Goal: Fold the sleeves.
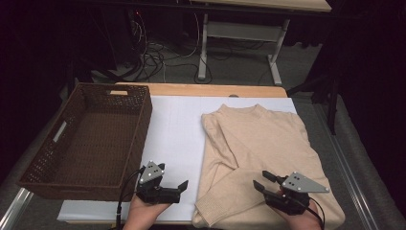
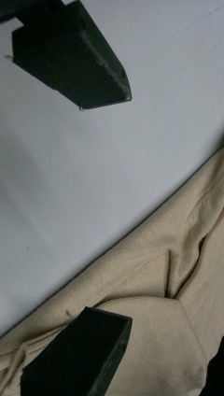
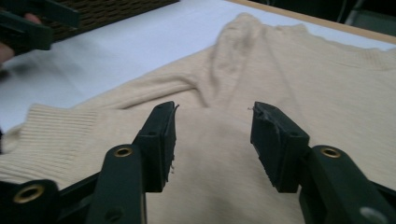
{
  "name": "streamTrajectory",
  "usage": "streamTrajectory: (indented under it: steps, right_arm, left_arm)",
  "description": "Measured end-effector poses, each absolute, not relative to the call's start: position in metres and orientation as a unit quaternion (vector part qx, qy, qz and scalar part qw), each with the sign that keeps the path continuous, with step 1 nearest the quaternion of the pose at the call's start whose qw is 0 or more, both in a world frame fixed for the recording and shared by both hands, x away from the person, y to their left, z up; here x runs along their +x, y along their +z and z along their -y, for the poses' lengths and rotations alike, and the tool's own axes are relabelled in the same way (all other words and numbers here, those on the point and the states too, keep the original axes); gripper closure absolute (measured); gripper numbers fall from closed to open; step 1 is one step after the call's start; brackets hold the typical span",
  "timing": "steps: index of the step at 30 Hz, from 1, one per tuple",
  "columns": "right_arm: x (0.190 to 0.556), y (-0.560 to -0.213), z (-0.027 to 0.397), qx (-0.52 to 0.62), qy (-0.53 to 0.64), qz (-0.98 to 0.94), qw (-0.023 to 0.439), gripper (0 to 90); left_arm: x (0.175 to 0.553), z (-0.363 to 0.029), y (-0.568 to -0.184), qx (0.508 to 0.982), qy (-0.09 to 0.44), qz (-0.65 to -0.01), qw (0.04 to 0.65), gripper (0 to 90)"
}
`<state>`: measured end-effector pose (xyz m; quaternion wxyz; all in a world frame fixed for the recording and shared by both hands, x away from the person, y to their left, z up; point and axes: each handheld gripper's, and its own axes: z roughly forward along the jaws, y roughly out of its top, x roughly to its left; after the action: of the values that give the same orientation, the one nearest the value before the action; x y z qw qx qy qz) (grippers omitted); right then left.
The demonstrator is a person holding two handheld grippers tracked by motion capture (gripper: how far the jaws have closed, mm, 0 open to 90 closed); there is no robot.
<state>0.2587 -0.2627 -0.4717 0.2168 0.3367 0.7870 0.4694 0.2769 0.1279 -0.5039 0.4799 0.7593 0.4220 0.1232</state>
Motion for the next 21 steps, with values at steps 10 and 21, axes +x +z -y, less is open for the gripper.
streamTrajectory:
  steps: [10, 21]
  right_arm:
    - [0.263, -0.505, 0.202, 0.298, 0.415, -0.847, 0.148, 36.4]
    - [0.265, -0.517, 0.184, 0.288, 0.374, -0.869, 0.150, 62.2]
  left_arm:
    - [0.277, -0.125, -0.506, 0.765, 0.120, -0.417, 0.476, 0.0]
    - [0.277, -0.125, -0.507, 0.767, 0.118, -0.417, 0.473, 0.0]
